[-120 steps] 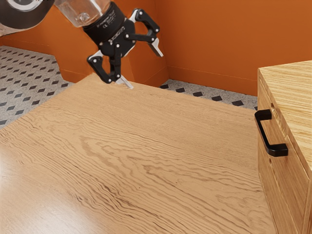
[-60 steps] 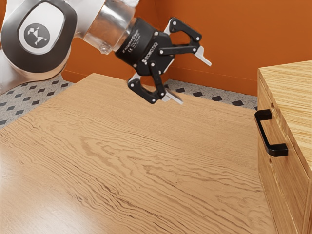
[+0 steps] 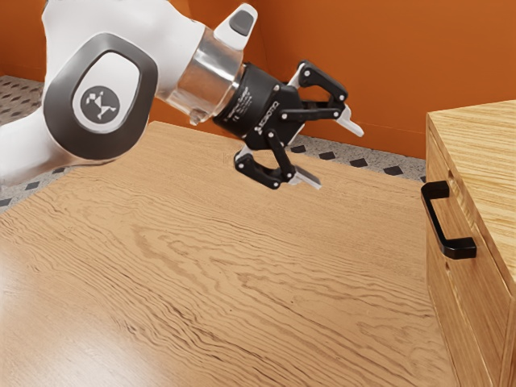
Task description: Pull the drawer handle with one arm to open the drawer
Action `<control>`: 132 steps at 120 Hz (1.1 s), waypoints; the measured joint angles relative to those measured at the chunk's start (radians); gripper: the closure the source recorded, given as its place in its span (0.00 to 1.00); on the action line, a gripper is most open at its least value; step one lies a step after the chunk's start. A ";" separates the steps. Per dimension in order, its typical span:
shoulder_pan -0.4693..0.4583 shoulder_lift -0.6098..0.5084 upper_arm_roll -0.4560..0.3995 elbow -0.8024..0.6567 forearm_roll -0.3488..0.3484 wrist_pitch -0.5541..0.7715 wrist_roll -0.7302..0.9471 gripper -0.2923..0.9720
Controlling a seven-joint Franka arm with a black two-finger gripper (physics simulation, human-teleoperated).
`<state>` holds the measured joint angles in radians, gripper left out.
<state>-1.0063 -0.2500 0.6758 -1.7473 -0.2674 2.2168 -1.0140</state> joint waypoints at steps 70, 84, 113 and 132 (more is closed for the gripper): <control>-0.048 0.130 0.018 -0.004 -0.118 0.075 0.006 0.44; -0.045 0.150 0.018 -0.004 -0.131 0.078 0.004 0.46; -0.066 0.174 0.016 0.009 -0.151 0.087 0.005 0.48; -0.075 0.193 0.016 0.007 -0.165 0.090 0.006 0.51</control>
<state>-1.0816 -0.0566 0.6918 -1.7399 -0.4324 2.3070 -1.0083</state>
